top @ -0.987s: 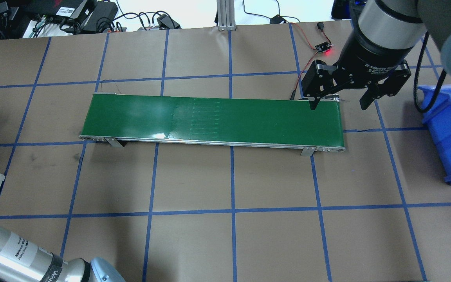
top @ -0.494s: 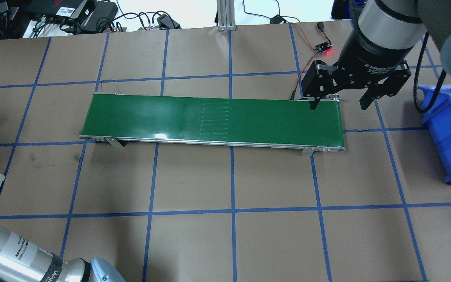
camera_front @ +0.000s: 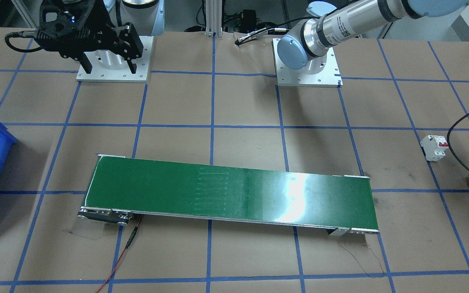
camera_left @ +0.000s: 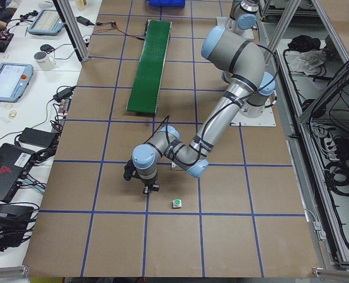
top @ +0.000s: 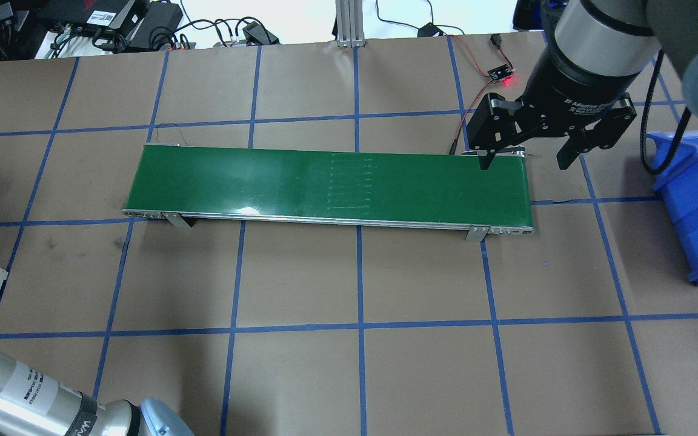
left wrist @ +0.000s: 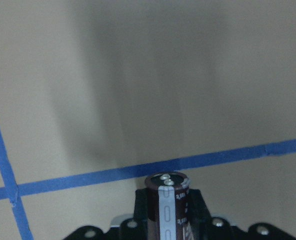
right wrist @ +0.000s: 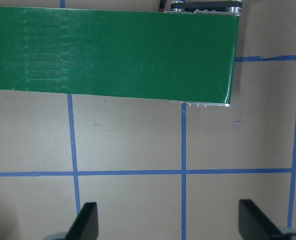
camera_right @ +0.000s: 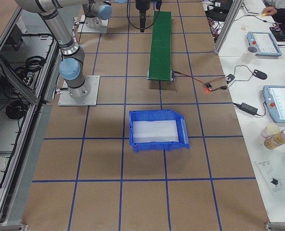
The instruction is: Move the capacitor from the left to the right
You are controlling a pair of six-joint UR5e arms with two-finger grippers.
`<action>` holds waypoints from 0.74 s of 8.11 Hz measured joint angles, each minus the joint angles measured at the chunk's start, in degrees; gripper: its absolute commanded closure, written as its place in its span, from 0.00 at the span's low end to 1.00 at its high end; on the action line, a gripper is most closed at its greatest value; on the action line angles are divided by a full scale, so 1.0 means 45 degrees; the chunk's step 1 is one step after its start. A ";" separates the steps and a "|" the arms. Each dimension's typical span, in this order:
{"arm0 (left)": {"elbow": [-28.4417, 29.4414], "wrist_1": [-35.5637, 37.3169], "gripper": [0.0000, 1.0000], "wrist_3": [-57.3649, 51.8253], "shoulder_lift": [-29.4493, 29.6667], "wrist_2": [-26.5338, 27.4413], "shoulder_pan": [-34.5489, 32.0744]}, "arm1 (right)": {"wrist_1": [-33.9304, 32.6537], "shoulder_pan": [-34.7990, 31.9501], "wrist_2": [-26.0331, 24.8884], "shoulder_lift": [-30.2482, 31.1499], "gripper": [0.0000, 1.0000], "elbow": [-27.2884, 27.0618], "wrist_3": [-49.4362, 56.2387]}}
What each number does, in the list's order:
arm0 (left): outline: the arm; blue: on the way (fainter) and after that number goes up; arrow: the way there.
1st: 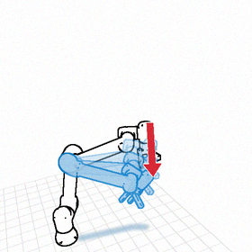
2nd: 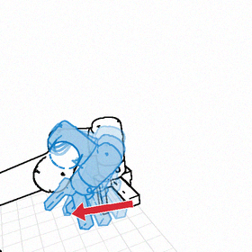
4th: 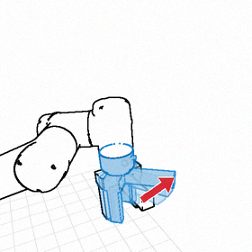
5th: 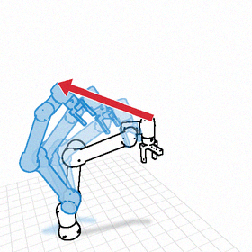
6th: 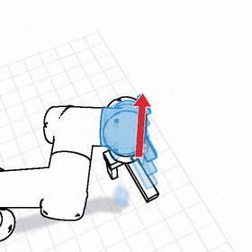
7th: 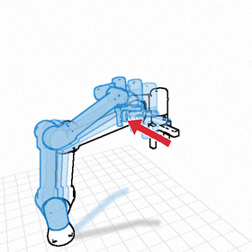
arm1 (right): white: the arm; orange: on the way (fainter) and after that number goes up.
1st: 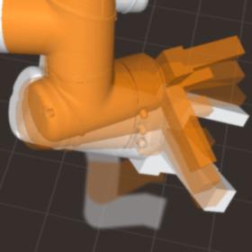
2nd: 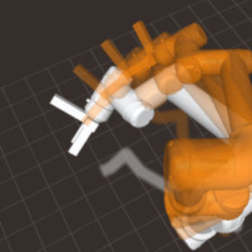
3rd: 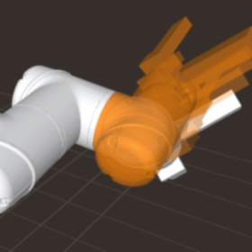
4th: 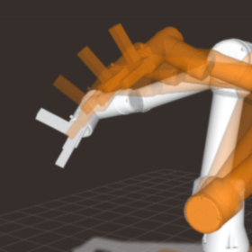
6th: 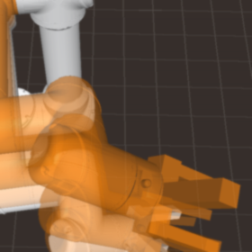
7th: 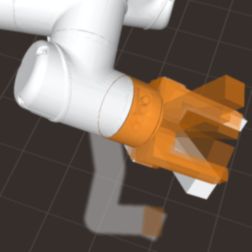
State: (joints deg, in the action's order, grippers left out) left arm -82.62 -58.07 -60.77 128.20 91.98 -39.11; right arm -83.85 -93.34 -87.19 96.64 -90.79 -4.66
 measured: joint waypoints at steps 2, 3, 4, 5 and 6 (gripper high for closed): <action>-0.0004 -0.0166 1.00 0.0157 -0.0070 0.0004 0.0000 | 0.0000 0.0001 0.0000 0.0004 0.00 -0.0001 0.0000; 0.0008 -0.0588 1.00 0.0227 -0.0214 0.0020 -0.0009 | 0.0000 0.0000 0.0000 0.0001 0.00 0.0000 -0.0001; 0.0013 -0.1405 1.00 0.0565 -0.0626 0.0031 -0.0037 | 0.0000 0.0000 0.0000 0.0003 0.00 0.0004 -0.0001; 0.0011 -0.2300 1.00 0.1055 -0.1281 0.0022 -0.0121 | 0.0000 0.0000 0.0000 0.0005 0.00 0.0004 0.0000; 0.0006 -0.2877 1.00 0.1559 -0.1938 0.0011 -0.0390 | 0.0000 0.0001 0.0000 0.0007 0.00 0.0003 0.0000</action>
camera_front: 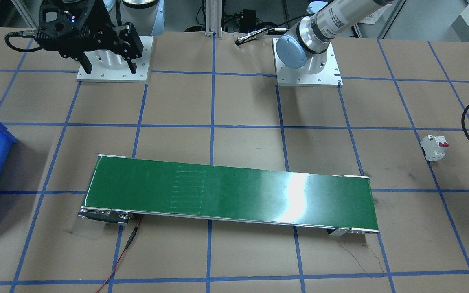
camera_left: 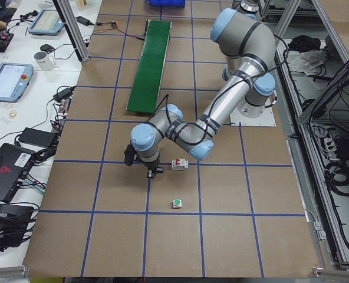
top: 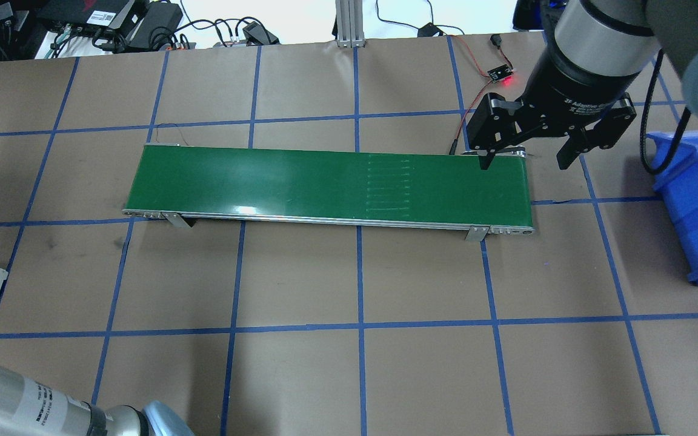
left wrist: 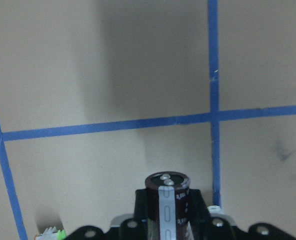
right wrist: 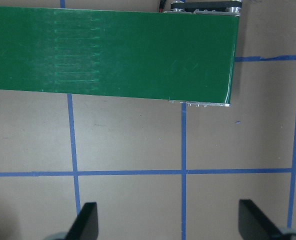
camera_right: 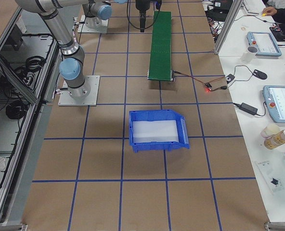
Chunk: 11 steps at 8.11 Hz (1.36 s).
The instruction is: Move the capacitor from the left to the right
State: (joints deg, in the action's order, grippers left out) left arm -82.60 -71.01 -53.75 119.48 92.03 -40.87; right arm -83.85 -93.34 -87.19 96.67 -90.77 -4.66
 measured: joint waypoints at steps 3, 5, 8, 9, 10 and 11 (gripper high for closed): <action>-0.0050 -0.0616 1.00 0.1543 -0.1653 0.0073 -0.2382 | 0.0000 0.0000 -0.0001 -0.0010 0.00 -0.0004 0.0000; -0.0183 -0.0899 1.00 0.3698 -0.2159 0.0021 -0.4466 | 0.0000 0.0000 0.0000 -0.0015 0.00 -0.0003 0.0000; -0.1192 -0.0764 1.00 0.6393 -0.2371 -0.0094 -0.6791 | 0.0000 0.0000 0.0017 -0.0016 0.00 -0.0004 0.0000; -0.1540 -0.0675 1.00 0.6756 -0.2309 -0.0352 -0.7033 | 0.0000 -0.0001 0.0019 -0.0017 0.00 -0.0004 0.0000; -0.1760 -0.0599 1.00 0.6899 -0.2162 -0.0651 -0.7149 | 0.0000 0.0000 0.0019 -0.0017 0.00 -0.0004 0.0000; -0.1898 -0.0399 1.00 0.6982 -0.2004 -0.0818 -0.7248 | 0.0000 0.0000 0.0019 -0.0017 0.00 -0.0004 0.0000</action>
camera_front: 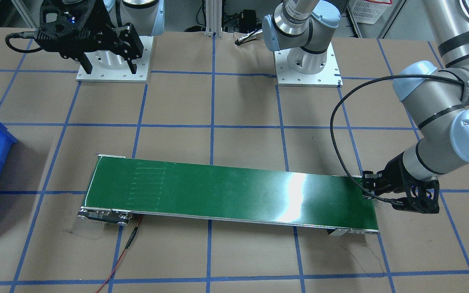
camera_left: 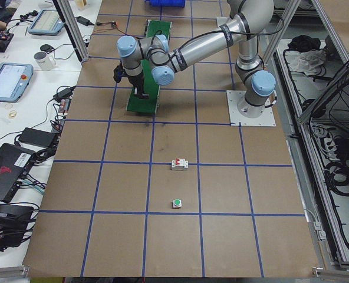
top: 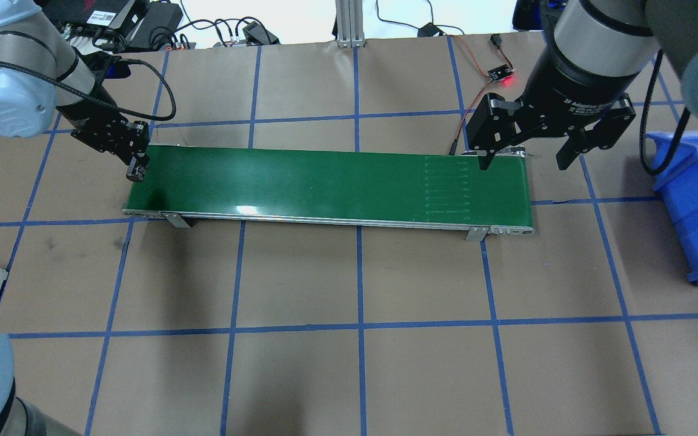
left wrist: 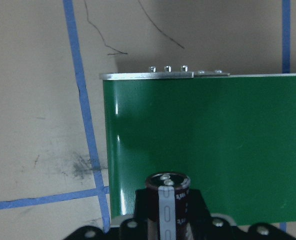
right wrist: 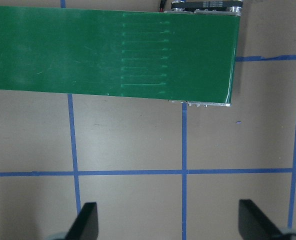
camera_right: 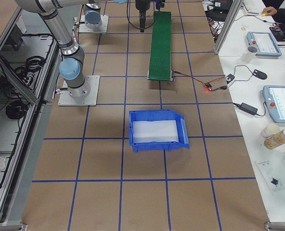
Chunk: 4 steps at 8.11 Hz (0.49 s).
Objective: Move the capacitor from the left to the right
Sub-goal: 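Move the left gripper over the belt end and lower the capacitor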
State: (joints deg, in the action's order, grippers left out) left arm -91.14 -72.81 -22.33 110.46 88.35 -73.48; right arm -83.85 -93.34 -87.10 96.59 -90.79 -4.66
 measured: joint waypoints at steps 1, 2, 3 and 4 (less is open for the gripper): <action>-0.0096 0.0294 1.00 0.0092 0.0101 -0.0058 -0.0203 | 0.0001 0.0000 0.0001 0.0001 0.00 0.0001 0.0000; -0.0173 0.0542 1.00 0.0320 0.0174 -0.0076 -0.0463 | 0.0000 0.0000 0.0000 0.0001 0.00 0.0001 0.0000; -0.0214 0.0677 1.00 0.0576 0.0273 -0.0089 -0.0649 | 0.0001 0.0000 0.0000 0.0000 0.00 0.0000 -0.0001; -0.0260 0.0733 1.00 0.0720 0.0404 -0.0094 -0.0741 | 0.0001 0.0000 0.0000 0.0000 0.00 0.0001 0.0000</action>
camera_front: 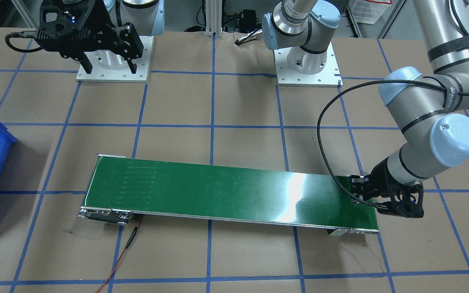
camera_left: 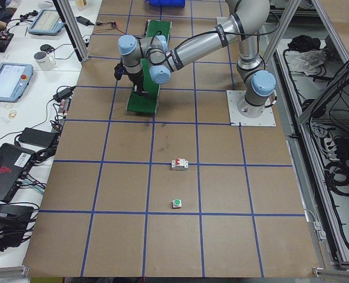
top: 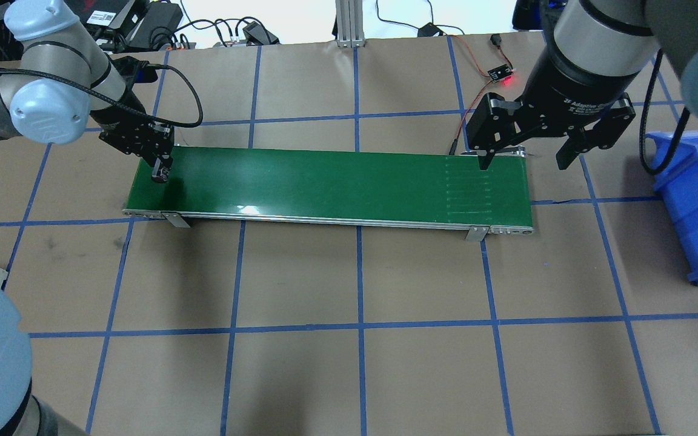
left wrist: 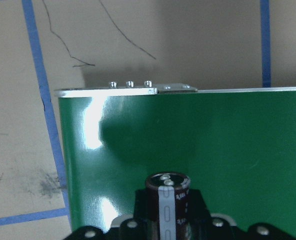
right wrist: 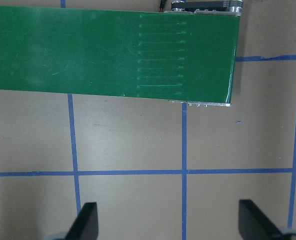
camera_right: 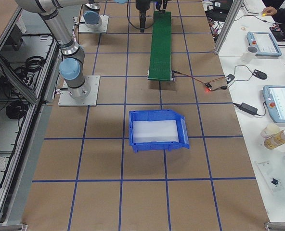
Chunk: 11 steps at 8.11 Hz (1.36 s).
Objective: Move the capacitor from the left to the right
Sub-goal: 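Move the left gripper over the belt end and lower the capacitor, then open the left gripper to release the capacitor and lift away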
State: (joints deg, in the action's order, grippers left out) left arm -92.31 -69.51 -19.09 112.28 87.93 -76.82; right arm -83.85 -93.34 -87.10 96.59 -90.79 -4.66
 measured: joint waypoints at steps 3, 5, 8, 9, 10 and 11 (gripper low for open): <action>-0.0180 0.0256 0.36 0.0155 0.0212 -0.0011 -0.0091 | 0.0000 0.0000 0.0000 0.0000 0.00 0.0000 0.0000; -0.0294 0.1048 0.06 0.0271 0.0303 -0.0331 -0.0245 | 0.0000 0.0000 0.0000 0.0000 0.00 0.0000 0.0000; -0.0291 0.1075 0.00 0.1621 -0.0236 -0.0797 -0.0819 | 0.0000 0.0000 0.0000 -0.0001 0.00 0.0000 0.0000; -0.0248 0.0276 0.00 0.1858 -0.0715 -0.0771 -0.1007 | 0.0001 0.0000 -0.0001 0.0000 0.00 0.0000 0.0001; -0.0199 -0.1092 0.00 0.2256 -0.1279 -0.0734 -0.1129 | 0.0009 0.0009 -0.0012 0.0000 0.00 0.0000 0.0009; -0.0100 -0.2238 0.00 0.2693 -0.1924 -0.0584 -0.1253 | 0.0014 0.0025 -0.0035 -0.0002 0.00 0.0000 0.0014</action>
State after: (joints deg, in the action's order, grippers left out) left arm -92.76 -79.58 -6.97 103.62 85.30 -82.46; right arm -83.78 -93.23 -87.26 96.58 -90.79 -4.60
